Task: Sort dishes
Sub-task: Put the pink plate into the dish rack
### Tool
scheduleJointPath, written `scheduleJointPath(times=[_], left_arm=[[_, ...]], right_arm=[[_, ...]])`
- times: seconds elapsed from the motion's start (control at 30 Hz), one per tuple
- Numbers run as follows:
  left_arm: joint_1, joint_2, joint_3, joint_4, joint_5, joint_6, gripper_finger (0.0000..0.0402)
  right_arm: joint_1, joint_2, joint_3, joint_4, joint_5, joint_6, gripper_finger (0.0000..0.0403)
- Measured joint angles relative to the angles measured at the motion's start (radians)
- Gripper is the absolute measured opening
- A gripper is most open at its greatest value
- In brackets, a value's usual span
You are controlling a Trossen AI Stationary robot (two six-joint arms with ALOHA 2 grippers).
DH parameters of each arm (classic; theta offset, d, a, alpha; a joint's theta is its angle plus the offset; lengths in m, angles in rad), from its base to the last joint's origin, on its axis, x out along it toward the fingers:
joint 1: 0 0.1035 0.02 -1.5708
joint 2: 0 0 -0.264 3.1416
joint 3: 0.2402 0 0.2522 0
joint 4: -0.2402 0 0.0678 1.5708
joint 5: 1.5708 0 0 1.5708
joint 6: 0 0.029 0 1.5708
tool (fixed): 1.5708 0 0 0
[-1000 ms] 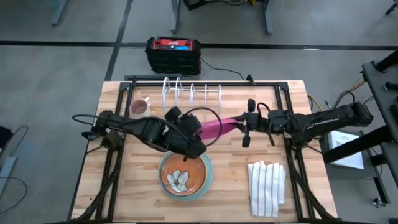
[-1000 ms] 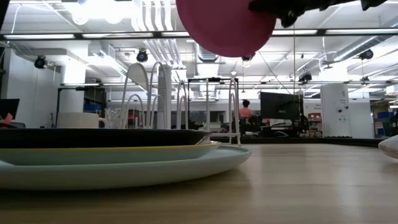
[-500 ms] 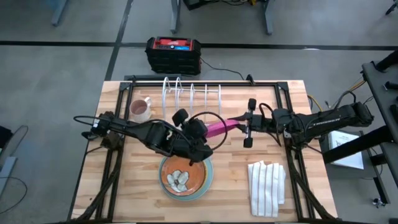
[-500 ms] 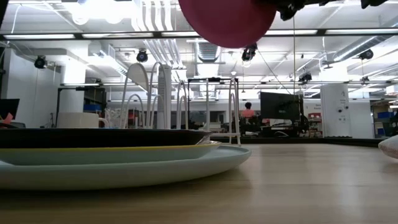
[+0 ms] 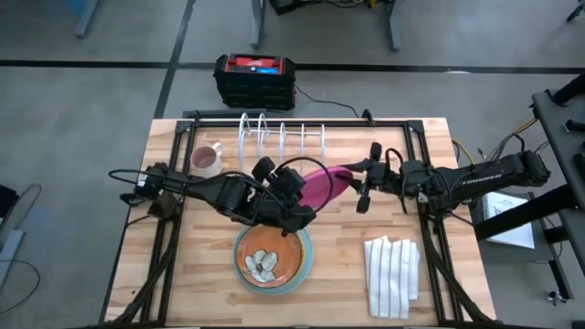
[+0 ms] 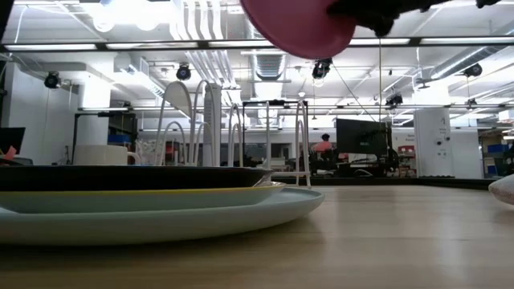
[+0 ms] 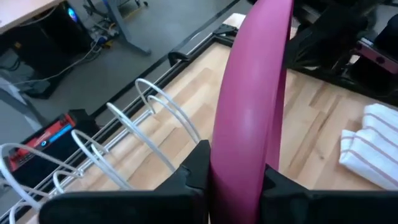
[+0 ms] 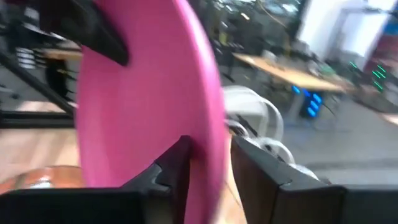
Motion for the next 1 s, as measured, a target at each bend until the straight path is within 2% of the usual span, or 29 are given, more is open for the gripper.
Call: scheduleJointPath(times=[0.2,0.4,0.63,0.77,0.9,1.0], left_arm=[[0.015,-0.004,0.105,-0.172,-0.092,-0.069,0.0024],[0.075,-0.004,0.222,-0.223,-0.272,-0.158,0.0024],[0.162,0.009,0.209,-0.229,-0.377,-0.39,0.0024],[0.179,0.072,0.201,-0.225,-0.41,-0.458,0.0024],[0.18,0.152,0.202,-0.226,-0.524,-0.499,0.0024],[0.188,0.191,0.212,-0.229,-0.57,-0.531,0.0024]], right_arm=[[-0.004,-0.112,-0.004,-0.291,0.158,0.1,0.0154],[-0.004,-0.21,-0.002,-0.471,0.24,0.214,0.0186],[-0.003,-0.243,-0.002,-0.619,0.236,0.354,0.0201],[-0.003,-0.243,-0.002,-0.692,0.245,0.409,0.0205],[-0.002,-0.244,-0.002,-0.756,0.245,0.453,0.0206],[-0.002,-0.244,-0.003,-0.809,0.245,0.489,0.0206]])
